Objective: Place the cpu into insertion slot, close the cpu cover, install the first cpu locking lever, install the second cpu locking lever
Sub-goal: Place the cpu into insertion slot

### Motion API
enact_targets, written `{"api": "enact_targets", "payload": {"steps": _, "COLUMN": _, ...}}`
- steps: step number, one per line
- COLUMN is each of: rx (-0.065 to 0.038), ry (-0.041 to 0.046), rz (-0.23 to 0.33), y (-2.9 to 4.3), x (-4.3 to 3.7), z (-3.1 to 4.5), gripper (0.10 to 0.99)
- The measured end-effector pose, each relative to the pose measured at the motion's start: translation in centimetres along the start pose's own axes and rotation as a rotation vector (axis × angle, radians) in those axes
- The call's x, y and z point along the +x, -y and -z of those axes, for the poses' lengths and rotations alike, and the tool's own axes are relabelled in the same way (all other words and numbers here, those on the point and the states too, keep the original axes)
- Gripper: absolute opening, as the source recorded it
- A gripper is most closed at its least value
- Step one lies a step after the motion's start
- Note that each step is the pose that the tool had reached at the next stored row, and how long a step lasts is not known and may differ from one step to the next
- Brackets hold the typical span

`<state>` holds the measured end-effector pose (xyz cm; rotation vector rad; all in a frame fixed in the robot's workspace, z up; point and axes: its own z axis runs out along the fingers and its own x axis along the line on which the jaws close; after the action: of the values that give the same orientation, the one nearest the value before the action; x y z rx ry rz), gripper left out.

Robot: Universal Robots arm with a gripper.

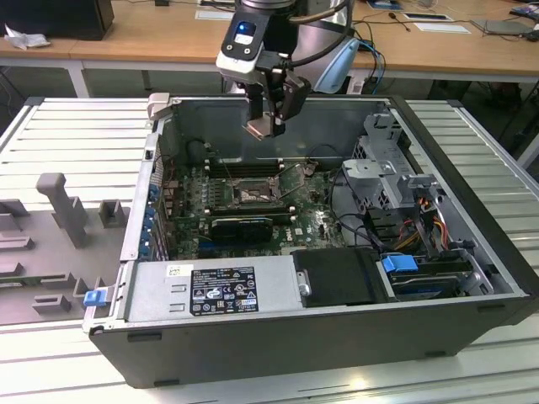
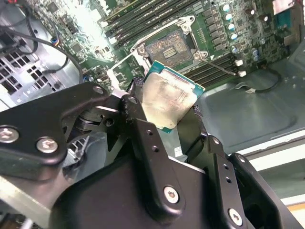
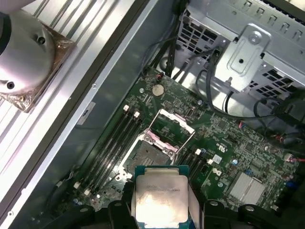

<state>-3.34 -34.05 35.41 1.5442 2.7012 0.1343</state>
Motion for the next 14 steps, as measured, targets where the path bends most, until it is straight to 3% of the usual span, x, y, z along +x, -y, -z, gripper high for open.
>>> {"api": "enact_targets", "payload": {"steps": 2, "rx": -0.001, "ry": 0.0031, "rz": -0.036, "y": 0.00, "x": 0.00, "z": -0.04, "gripper": 0.529}}
{"api": "enact_targets", "payload": {"steps": 14, "rx": 0.001, "ry": 0.0088, "rz": -0.059, "y": 0.06, "x": -0.01, "z": -0.68, "gripper": 0.529}}
